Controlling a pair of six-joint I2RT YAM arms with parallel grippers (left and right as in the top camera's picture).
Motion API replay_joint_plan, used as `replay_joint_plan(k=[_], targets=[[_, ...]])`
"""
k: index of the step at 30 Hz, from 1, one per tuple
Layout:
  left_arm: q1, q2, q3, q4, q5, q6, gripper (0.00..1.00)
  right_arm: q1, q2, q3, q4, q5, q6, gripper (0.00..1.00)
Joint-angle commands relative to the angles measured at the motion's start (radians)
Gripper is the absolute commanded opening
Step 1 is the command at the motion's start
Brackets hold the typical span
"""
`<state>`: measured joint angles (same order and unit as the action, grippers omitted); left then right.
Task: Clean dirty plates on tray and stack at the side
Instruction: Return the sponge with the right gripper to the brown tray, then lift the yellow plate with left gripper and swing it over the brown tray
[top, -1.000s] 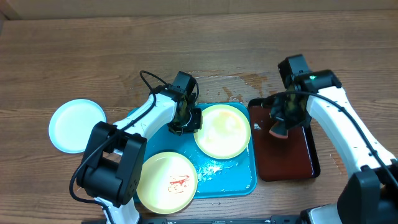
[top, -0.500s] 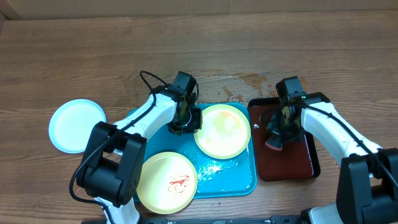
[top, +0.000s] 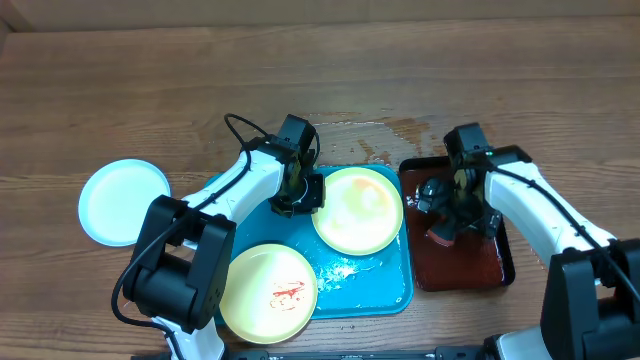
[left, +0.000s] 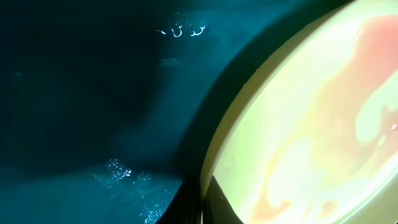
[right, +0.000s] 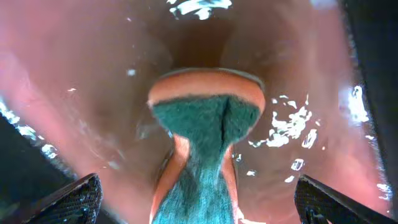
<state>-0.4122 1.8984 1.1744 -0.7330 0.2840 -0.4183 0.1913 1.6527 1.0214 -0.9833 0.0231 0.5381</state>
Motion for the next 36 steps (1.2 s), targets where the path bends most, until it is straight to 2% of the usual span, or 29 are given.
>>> replay_joint_plan(k=[1,10,15,28,36], targets=[[-0.005,-0.003,0.027,0.000,-0.002,-0.016,0.04,-0.002,-0.029,0.127,-0.036,0.001,-0.035,1.00],[-0.005,-0.003,0.116,-0.060,-0.003,-0.016,0.04,-0.002,-0.053,0.465,-0.229,0.002,-0.085,1.00],[-0.005,-0.003,0.204,-0.125,-0.025,-0.018,0.04,-0.002,-0.053,0.591,-0.304,0.010,-0.101,1.00],[-0.005,-0.003,0.435,-0.286,-0.083,-0.014,0.04,-0.077,-0.053,0.729,-0.406,0.020,-0.135,1.00],[-0.038,-0.003,0.498,-0.300,-0.088,0.015,0.04,-0.160,-0.053,0.846,-0.449,0.016,-0.158,1.00]])
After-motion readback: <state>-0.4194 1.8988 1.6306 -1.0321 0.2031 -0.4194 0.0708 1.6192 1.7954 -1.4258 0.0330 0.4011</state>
